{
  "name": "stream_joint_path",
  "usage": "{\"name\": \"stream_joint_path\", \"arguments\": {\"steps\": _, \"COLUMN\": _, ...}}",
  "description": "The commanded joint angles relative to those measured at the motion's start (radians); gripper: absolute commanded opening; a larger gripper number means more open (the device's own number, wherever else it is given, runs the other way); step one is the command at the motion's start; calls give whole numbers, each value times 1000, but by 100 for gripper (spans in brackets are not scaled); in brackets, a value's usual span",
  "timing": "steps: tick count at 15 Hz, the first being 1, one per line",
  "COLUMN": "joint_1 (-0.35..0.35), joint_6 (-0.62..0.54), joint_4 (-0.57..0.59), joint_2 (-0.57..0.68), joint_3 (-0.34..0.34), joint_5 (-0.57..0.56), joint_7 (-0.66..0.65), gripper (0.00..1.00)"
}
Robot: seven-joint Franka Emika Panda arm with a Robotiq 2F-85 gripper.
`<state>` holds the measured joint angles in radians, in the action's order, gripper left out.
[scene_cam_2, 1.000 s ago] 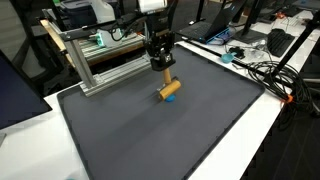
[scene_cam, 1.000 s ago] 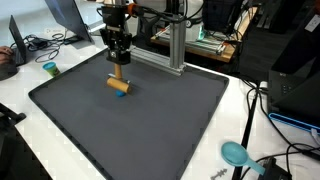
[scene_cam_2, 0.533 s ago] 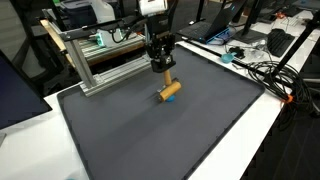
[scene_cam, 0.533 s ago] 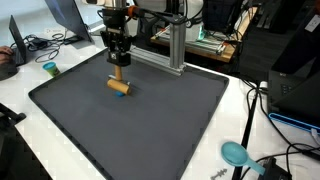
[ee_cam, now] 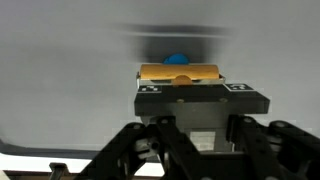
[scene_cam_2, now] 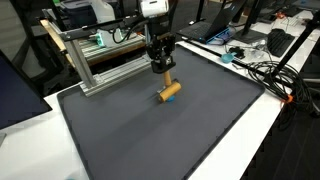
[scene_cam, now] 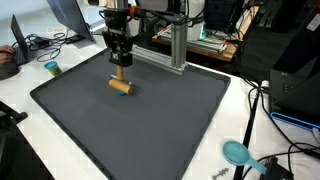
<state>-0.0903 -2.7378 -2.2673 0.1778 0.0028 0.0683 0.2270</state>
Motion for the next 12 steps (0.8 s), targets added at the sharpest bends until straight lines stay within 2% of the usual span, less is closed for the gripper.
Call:
{"name": "stream_joint_path", "arguments": {"steps": 1, "joint_1": 18, "joint_6": 67, "joint_4": 25, "joint_2": 34, "joint_3": -23, "joint_5": -65, "joint_7": -46, "gripper": 22}}
{"name": "stream_joint_path", "arguments": {"steps": 7, "joint_1": 24, "joint_6": 73, "joint_4": 71, "joint_2": 92, "joint_3": -12, "joint_5": -70, "joint_7": -57, "gripper": 22}}
{"name": "stream_joint_path", "arguments": {"steps": 12, "joint_1": 34, "joint_6": 123, "joint_4": 116, "joint_2": 128, "joint_3": -21, "joint_5": -104, "joint_7": -86, "gripper": 22}}
